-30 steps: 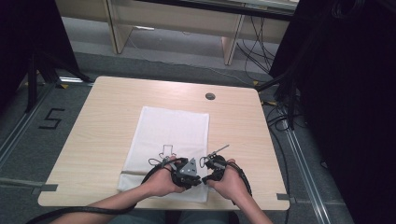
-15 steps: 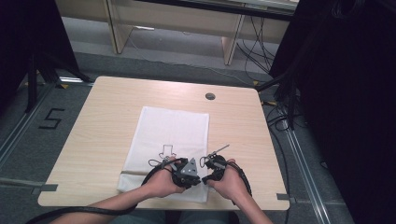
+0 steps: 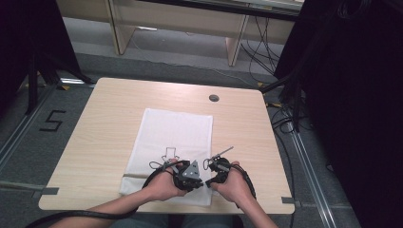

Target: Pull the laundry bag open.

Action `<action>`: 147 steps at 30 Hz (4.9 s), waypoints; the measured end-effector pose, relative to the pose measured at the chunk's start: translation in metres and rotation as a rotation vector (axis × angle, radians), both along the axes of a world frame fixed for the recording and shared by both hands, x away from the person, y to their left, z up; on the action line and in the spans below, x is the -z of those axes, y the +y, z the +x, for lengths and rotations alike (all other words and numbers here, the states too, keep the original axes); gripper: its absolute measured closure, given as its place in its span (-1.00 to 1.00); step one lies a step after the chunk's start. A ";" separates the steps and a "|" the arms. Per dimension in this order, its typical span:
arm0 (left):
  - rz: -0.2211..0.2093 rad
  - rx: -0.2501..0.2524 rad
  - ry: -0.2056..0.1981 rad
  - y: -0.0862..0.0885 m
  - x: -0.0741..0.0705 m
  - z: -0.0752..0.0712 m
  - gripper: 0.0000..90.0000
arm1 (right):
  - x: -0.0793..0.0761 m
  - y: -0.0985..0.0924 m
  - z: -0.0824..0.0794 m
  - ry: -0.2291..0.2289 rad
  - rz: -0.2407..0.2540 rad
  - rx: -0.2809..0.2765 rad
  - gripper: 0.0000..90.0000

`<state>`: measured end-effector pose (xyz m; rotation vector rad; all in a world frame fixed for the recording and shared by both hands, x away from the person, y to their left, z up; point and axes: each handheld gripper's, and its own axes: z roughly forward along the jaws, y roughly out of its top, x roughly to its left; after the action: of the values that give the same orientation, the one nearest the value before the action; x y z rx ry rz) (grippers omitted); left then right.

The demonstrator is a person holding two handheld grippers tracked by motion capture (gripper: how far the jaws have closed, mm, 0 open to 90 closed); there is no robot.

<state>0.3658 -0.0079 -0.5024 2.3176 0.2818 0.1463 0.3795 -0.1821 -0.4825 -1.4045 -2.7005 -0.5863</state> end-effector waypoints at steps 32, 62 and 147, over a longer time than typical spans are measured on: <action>-0.005 -0.012 0.024 0.011 -0.004 0.001 0.83 | -0.001 0.002 -0.001 -0.001 -0.015 -0.002 1.00; -0.015 -0.028 0.022 0.027 -0.012 0.000 0.83 | -0.002 0.002 -0.001 0.004 -0.020 0.007 1.00; -0.019 -0.072 0.025 0.072 -0.024 -0.002 0.83 | -0.001 0.002 -0.001 -0.005 -0.013 0.005 1.00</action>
<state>0.3643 0.0640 -0.4785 2.2926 0.3776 0.1501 0.3783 -0.1803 -0.4819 -1.4149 -2.7098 -0.5746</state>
